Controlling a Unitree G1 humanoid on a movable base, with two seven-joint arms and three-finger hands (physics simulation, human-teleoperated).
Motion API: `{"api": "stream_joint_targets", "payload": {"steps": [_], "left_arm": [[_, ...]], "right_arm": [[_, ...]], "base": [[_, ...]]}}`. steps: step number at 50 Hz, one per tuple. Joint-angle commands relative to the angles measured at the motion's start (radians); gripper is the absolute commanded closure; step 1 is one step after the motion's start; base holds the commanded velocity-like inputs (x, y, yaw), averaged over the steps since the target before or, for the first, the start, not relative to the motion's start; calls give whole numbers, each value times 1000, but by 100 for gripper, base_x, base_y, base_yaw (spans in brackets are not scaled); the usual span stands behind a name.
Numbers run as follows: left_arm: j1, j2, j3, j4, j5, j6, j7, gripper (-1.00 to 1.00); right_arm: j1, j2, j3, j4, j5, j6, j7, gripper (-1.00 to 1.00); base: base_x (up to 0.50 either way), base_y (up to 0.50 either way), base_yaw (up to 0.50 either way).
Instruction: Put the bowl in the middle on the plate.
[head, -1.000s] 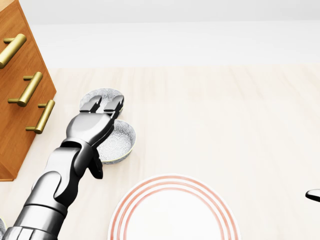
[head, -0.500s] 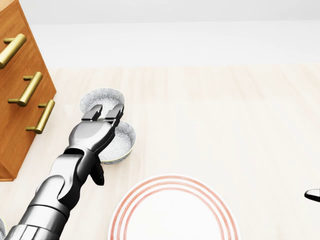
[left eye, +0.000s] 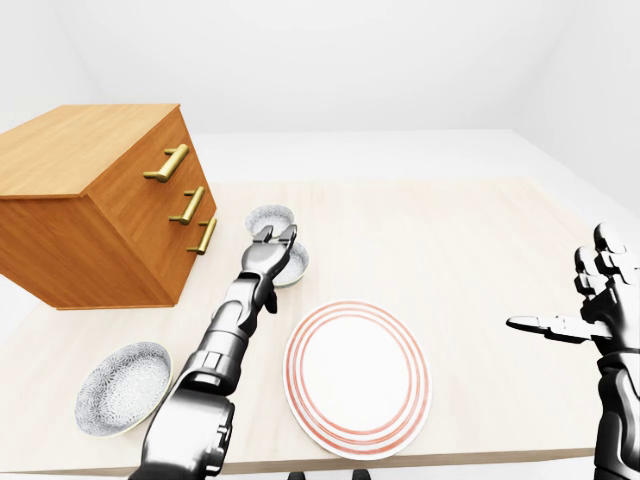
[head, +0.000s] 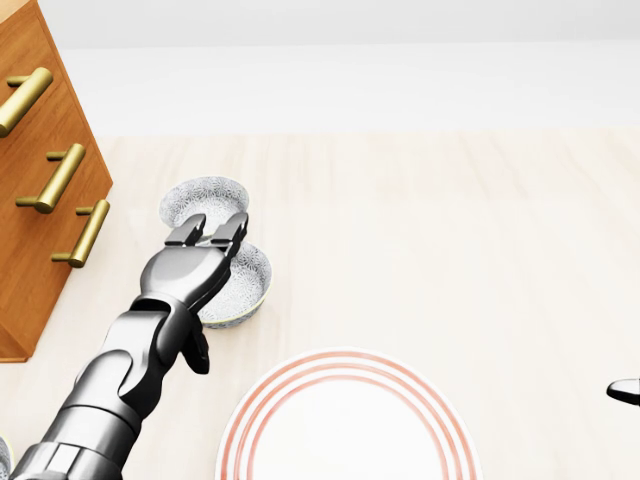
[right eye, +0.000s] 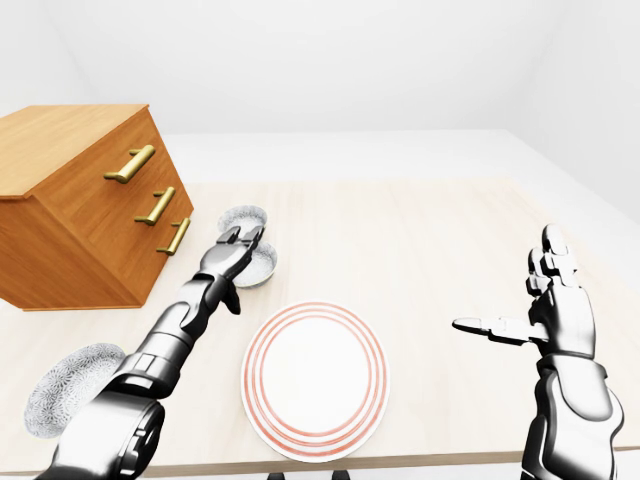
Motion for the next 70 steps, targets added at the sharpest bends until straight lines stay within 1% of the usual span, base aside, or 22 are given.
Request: {"api": "stream_joint_targets", "payload": {"steps": [1, 6, 12, 16, 19, 22, 23, 26, 29, 32, 44, 58, 60, 63, 66, 68, 70], "left_arm": [[-9, -2, -3, 27, 0, -2, 13, -100], [-14, -6, -6, 60, -3, -9, 36, -100], [-28, -11, -10, 91, -4, -8, 50, -100], [-30, -14, -14, 91, -4, -6, 45, -100], [-29, -16, -15, 98, -4, -9, 50, -100], [-22, -16, -16, 88, -3, -5, 46, -100], [-23, -16, -16, 107, -4, -10, 60, -100], [-20, -16, -16, 122, -7, -14, 75, -100], [6, -17, -17, 110, -11, -14, 85, -100], [12, -14, -19, 128, -11, -14, 102, -100], [-6, -14, -13, 138, -31, -14, 99, -100], [-19, -16, -21, 169, -33, -14, 118, -100], [-18, -16, -20, 148, -34, -13, 101, -100], [-37, -18, -19, 182, -34, -14, 116, -100], [-37, -23, -24, 184, -32, -14, 117, -100], [-43, -25, -26, 210, -30, -14, 132, -100], [-39, -27, -28, 194, -29, -14, 119, -100]], "right_arm": [[1, 0, 0, -7, 0, 0, 0, -100], [0, 0, 0, -4, -2, 0, 1, -100], [2, 1, 0, -6, -1, 0, 2, -100], [2, 1, 0, -8, -2, 0, 3, -100], [-2, 1, 2, 4, -4, 0, 1, -100], [-2, 0, 3, 9, -3, 0, 1, -100], [1, 0, 2, -5, -2, 0, 1, -100], [3, 0, -1, -20, -1, 0, 3, -100], [-1, 1, 0, -4, -4, 0, 2, -100], [4, 3, 1, -14, -3, 0, 3, -100], [0, 2, 2, 0, -5, 0, 2, -100], [7, 4, 0, -24, -6, 0, 6, -100], [5, 6, 1, -20, -9, 0, 6, -100], [5, 6, 0, -20, -10, 0, 8, -100], [4, 6, 0, -22, -10, 0, 9, -100], [4, 6, -2, -28, -9, 0, 9, -100], [7, 8, -2, -29, -10, 0, 11, -100]], "base": [[0, 0, 0], [0, 0, 0], [0, 0, 0], [0, 0, 0], [0, 0, 0], [0, 0, 0], [0, 0, 0], [0, 0, 0], [0, 0, 0], [0, 0, 0], [0, 0, 0], [0, 0, 0], [0, 0, 0], [0, 0, 0], [0, 0, 0], [0, 0, 0], [0, 0, 0]]}}
